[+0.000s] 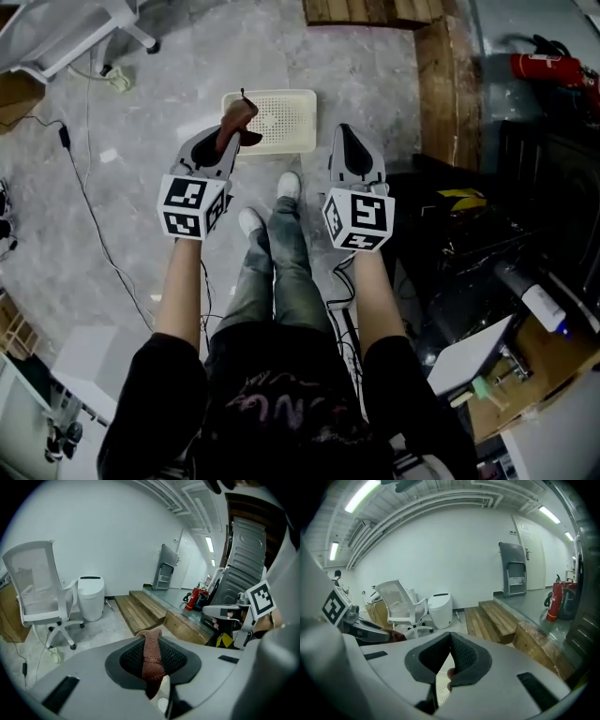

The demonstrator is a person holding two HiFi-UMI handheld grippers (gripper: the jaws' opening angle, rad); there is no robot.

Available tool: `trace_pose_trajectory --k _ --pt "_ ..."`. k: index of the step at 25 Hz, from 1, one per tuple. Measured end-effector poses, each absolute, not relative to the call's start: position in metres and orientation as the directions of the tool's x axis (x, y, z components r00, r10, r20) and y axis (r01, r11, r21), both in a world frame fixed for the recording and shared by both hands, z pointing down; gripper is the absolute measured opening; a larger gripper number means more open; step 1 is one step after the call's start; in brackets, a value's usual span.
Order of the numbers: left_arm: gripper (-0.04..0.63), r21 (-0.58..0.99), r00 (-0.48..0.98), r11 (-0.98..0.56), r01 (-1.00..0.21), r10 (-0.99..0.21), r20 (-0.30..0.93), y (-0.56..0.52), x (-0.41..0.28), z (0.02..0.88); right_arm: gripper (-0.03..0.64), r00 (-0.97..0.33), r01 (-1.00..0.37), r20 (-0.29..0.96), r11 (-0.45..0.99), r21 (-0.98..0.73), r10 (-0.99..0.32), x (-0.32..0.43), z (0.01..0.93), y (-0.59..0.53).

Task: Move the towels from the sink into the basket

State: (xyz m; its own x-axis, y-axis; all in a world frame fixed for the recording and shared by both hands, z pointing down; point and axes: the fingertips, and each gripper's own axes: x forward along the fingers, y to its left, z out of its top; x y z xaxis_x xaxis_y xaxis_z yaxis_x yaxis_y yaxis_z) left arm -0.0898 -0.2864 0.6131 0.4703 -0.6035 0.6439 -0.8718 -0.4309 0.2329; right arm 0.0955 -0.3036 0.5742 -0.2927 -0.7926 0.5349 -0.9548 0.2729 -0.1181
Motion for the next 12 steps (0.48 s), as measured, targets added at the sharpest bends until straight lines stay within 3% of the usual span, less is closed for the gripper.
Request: trace_pose_trajectory --k 12 --pt "0.077 0.266 0.459 -0.404 -0.875 -0.524 0.717 -0.256 -0.095 0.814 0.015 -0.338 -0.937 0.604 0.316 -0.147 -0.722 0.088 0.768 -0.287"
